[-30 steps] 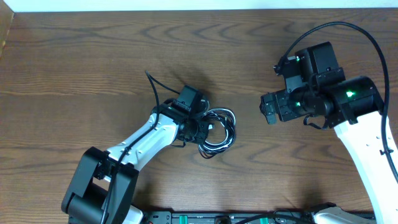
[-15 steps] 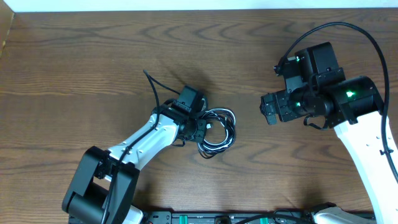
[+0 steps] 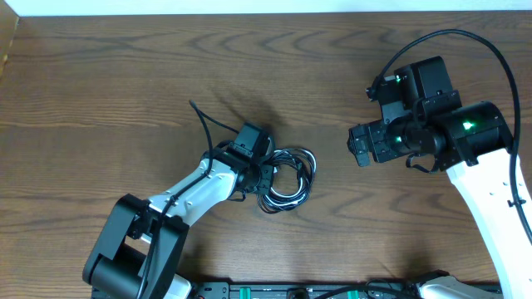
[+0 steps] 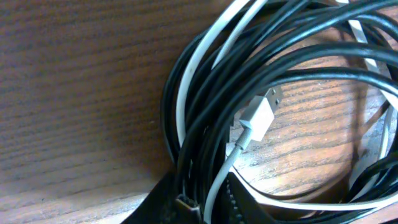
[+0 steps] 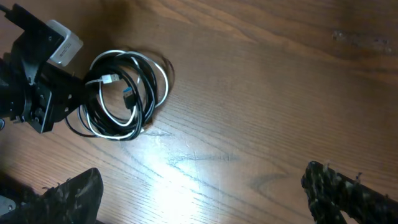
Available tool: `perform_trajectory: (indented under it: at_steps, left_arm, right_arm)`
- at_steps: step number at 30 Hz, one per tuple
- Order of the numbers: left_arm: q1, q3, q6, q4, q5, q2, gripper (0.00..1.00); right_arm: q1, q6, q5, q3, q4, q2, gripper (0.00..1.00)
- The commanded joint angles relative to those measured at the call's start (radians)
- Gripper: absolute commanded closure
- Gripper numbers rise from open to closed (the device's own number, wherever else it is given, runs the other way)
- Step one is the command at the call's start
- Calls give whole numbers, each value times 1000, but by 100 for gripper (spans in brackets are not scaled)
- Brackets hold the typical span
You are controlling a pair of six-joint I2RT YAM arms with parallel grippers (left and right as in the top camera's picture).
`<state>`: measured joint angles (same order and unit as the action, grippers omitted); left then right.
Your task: Untangle cables
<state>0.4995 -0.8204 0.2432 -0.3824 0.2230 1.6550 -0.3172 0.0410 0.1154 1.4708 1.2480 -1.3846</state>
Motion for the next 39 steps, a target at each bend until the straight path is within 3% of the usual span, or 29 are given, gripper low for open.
perform_trajectory:
  at_steps: [1, 6, 9, 14, 18, 19, 21, 23, 25, 27, 32, 39]
  left_arm:
    - [2, 18, 6, 0, 20, 11, 81]
    - [2, 14, 6, -1, 85, 10, 81]
    - [2, -17, -6, -31, 118, -8, 92]
    - [2, -110, -49, -136, 127, -98, 92]
    - [2, -146, -69, -151, 128, -204, 92]
    - [2, -153, -77, -151, 127, -238, 93]
    - [1, -163, -91, -151, 128, -298, 93]
    - [1, -172, -113, -138, 129, -361, 93]
    - [1, -174, -120, -105, 128, -409, 92]
    - [1, -174, -131, -47, 128, -452, 89]
    - [1, -174, -142, 14, 138, -466, 86]
    - [1, -173, -141, 14, 289, -467, 86]
  right_arm:
    - [-12, 7, -1, 7, 0, 8, 1]
    - [-12, 7, -1, 6, -14, 8, 1]
    - [-12, 7, -1, 4, -25, 5, 4]
    - [-12, 7, -1, 4, -26, -23, 32]
    - [-12, 7, 0, 4, -25, -56, 67]
    - [-12, 10, 0, 4, -24, -63, 80]
    - [-12, 14, 14, 4, -22, -76, 93]
    - [-12, 2, 80, 4, -24, -79, 93]
    - [-12, -94, 229, 4, -24, -79, 87]
    - [-25, -207, 393, 4, -18, -79, 64]
    - [-101, -285, 409, 4, -23, -79, 40]
    - [-190, -210, 195, 4, -121, -82, 37]
